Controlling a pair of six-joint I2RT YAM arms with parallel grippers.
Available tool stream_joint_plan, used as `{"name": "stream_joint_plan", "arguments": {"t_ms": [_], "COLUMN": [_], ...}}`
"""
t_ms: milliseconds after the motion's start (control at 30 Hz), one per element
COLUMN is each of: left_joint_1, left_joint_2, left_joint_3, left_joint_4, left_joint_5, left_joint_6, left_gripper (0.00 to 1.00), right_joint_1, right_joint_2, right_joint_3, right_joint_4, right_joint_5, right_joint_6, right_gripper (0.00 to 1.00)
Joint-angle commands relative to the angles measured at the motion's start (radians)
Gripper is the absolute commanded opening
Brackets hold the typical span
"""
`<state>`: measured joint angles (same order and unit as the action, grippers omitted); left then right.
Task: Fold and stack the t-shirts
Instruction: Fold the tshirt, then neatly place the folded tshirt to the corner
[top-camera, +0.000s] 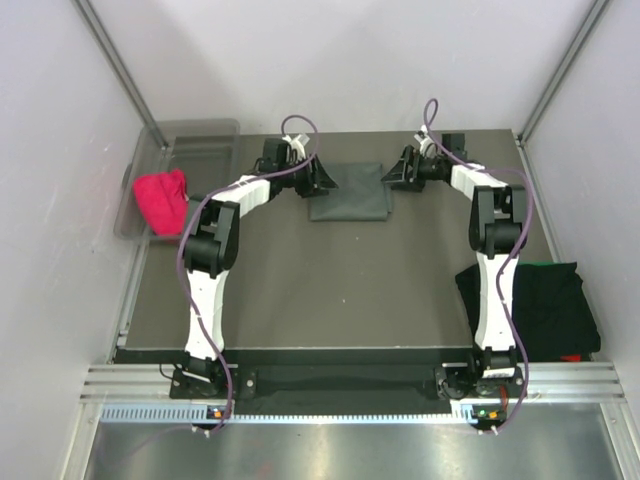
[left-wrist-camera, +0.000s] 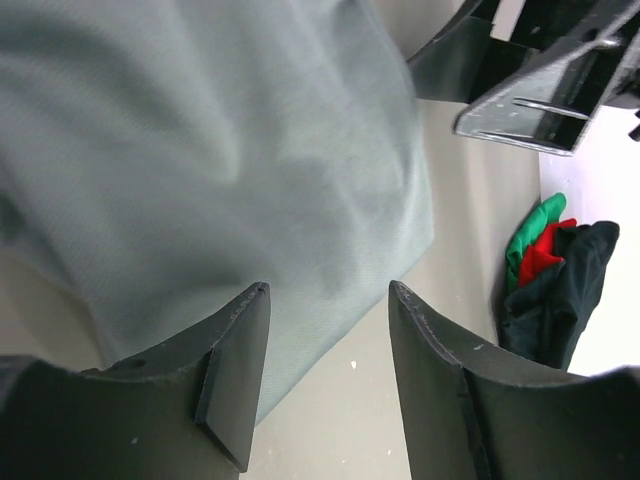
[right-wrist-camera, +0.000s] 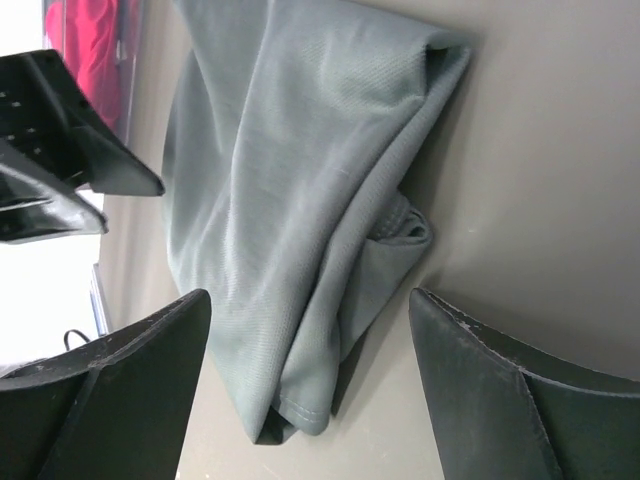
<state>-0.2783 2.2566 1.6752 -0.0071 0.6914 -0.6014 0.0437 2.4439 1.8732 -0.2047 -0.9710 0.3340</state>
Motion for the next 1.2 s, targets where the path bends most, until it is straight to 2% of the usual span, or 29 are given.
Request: {"name": "stream_joint_plan", "arguments": {"t_ms": [0,167,467,567,667,867,967,1000,1033,1100,1167], "left_joint_1": [0.017,0.024,0.030,0.030,0.030,0.030,0.030,0.030,0.030,0.031,0.034], "left_joint_2": [0.011,0.012,0.011,0.012,0.014,0.009,0.001,-0.005,-0.011,-0.043,-0.080], "left_joint_3": [-0.022,-0.049,-0.098,-0.104,-0.106,-0.114,-0.121,-0.126,-0.129,-0.146,-0.161], "left_joint_4": [0.059,0.041,0.045,0.048,0.048,0.048,0.050,0.050,0.052,0.055,0.059], "left_joint_5": [0.000,-0.029,-0.041,-0.043,-0.044,-0.049,-0.053,-0.055,-0.059,-0.069,-0.096], "left_joint_6": [-0.014,-0.011,-0.023,-0.026,-0.024,-0.023,-0.018,-0.017,-0.014,-0.005,0.021], "left_gripper": [0.54,0.52,0.45,0.45,0.45,0.44,0.44,0.44,0.44,0.46,0.49], "right_joint_1": [0.033,0.065,0.077,0.088,0.100,0.130,0.143,0.147,0.147,0.147,0.147], "right_joint_2": [0.040,0.063,0.079,0.090,0.098,0.116,0.119,0.118,0.115,0.092,0.067], "right_joint_3": [0.024,0.020,-0.026,-0.043,-0.051,-0.049,-0.049,-0.051,-0.054,-0.074,-0.094], "right_joint_4": [0.019,0.037,0.133,0.148,0.156,0.194,0.197,0.199,0.199,0.225,0.209], "right_joint_5": [-0.006,-0.015,-0.041,-0.054,-0.063,-0.083,-0.092,-0.095,-0.097,-0.097,-0.095], "right_joint_6": [0.005,0.022,0.149,0.172,0.189,0.227,0.227,0.229,0.231,0.226,0.180], "right_gripper": [0.81,0.81,0.81,0.77,0.69,0.47,0.31,0.18,0.12,0.03,0.00]}}
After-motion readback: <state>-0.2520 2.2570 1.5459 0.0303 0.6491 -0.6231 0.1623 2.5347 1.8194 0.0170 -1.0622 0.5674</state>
